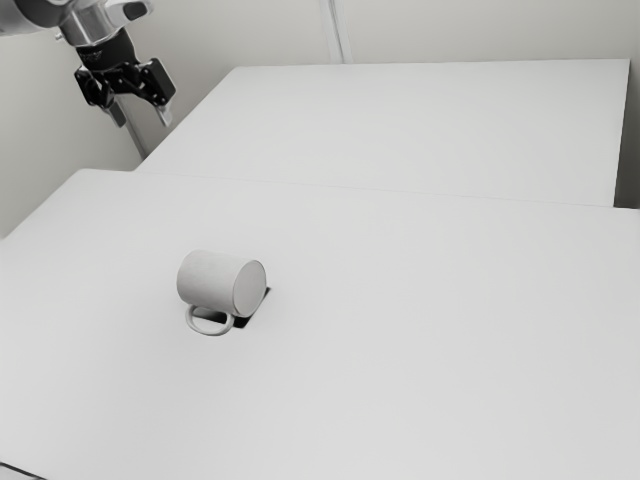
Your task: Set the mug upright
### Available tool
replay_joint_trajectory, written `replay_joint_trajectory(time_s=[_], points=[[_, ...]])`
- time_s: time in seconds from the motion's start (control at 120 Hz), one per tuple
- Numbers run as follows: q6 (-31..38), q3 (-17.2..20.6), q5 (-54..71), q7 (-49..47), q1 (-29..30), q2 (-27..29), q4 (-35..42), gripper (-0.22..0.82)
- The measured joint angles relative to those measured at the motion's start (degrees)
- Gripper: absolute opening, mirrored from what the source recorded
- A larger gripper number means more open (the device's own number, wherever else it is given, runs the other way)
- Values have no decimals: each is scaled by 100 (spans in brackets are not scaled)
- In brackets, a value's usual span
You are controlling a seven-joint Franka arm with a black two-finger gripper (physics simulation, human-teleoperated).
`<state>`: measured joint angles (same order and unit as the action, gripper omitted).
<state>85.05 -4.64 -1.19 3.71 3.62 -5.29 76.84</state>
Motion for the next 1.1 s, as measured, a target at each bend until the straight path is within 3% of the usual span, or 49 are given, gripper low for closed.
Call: replay_joint_trajectory(time_s=[0.2, 0.3, 0.483, 0.658, 0.808, 0.95, 1.1], points=[[-128, -30, -2, 62, -7, 82, 160, 60], [-134, -234, -31, 74, -86, 200, 437, 60], [478, -1275, -937, 319, -543, 632, 2176, 60], [1163, -1864, -2400, 850, -315, 577, 3148, 60], [1425, -2162, -3262, 1427, 158, 234, 3320, 60], [1490, -2192, -4045, 2109, 782, -237, 3309, 60], [1167, -2191, -4766, 2884, 1035, -779, 3261, 60]])
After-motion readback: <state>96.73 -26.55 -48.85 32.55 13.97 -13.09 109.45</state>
